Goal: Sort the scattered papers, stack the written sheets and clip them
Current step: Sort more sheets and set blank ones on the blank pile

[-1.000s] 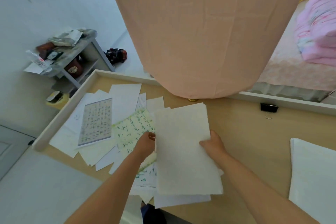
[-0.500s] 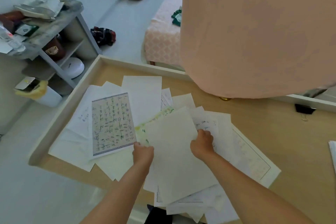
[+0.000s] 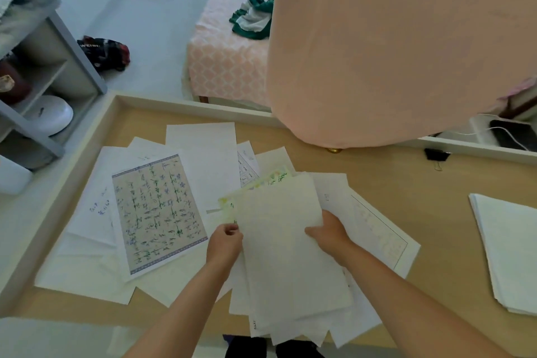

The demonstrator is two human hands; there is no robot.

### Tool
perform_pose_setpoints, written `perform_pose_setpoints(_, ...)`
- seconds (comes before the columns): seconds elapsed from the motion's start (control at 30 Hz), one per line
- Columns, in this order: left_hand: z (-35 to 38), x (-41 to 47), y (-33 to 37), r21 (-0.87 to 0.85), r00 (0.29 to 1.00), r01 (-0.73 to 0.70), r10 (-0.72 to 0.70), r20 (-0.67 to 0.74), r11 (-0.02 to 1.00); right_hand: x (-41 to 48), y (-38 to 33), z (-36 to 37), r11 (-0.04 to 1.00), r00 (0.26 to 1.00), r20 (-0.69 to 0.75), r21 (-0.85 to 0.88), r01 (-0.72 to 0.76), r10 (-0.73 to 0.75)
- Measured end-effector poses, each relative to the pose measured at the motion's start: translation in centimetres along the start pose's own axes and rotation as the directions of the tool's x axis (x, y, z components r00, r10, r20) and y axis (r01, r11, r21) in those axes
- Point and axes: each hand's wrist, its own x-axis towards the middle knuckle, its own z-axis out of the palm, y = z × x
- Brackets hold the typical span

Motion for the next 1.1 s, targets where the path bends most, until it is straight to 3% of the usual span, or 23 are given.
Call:
perform_pose_setpoints(0.13, 1.7, -0.6, 1.0, 0.288, 0.992, -0.123, 0.120, 0.028, 0.950, -0.3, 2.3, -3.3, 0.998, 0.973, -0.224, -0.002, -0.055, 0.053)
perform_pose_setpoints(0.2, 3.0, -1.1, 1.8, 0.382, 0.990, -0.135, 0.136, 0.025, 0.914, 0.0, 3.4, -4.2, 0.995, 0.962, -0.267, -0.057, -0.081, 0.063)
perform_pose_setpoints(0.4, 4.8, -1.9, 3.2, 0.375, 0.996, -0.076, 0.089, -0.019, 0.924, 0.9, 3.7, -2.5, 0.954, 0.986, -0.128, -0.265, -0.138, 0.107)
perform_pose_setpoints(0.5, 4.9, -1.0, 2.8, 0.440, 0.991, -0.134, 0.132, 0.036, 0.888, 0.7, 3.6, -1.4, 0.875, 0.982, -0.151, -0.454, -0.170, 0.113)
perform_pose_setpoints(0.57, 4.7, -0.4, 2.5, 0.496, 0.983, -0.184, 0.167, 0.079, 0.848, 0.7, 4.1, -1.1, 0.921, 0.978, -0.166, -0.345, -0.180, 0.129)
perform_pose_setpoints(0.63, 4.4, 0.1, 2.5, 0.585, 0.965, -0.257, 0.233, 0.117, 0.769, 0.4, 4.4, -1.2, 0.987, 0.979, -0.162, -0.084, -0.139, 0.125)
perform_pose_setpoints(0.73, 4.0, 0.6, 2.7, 0.635, 0.935, -0.346, 0.306, 0.177, 0.691, -0.3, 4.4, -2.3, 0.979, 0.987, -0.109, 0.179, -0.093, 0.114)
perform_pose_setpoints(0.87, 3.3, 1.3, 2.6, 0.764, 0.864, -0.457, 0.431, 0.259, 0.456, 0.1, 5.6, -5.0, 0.952, 0.976, -0.077, 0.248, -0.177, 0.202)
perform_pose_setpoints(0.97, 3.2, 1.2, 2.1, 0.829, 0.860, -0.448, 0.416, 0.297, 0.334, 0.5, 6.8, -8.2, 0.950, 0.975, -0.150, 0.290, -0.113, 0.162)
perform_pose_setpoints(1.1, 4.8, 0.8, 0.7, 0.847, 0.865, -0.418, 0.430, 0.260, 0.328, 0.9, 7.8, -11.4, 0.954, 0.984, -0.136, 0.291, -0.067, 0.111)
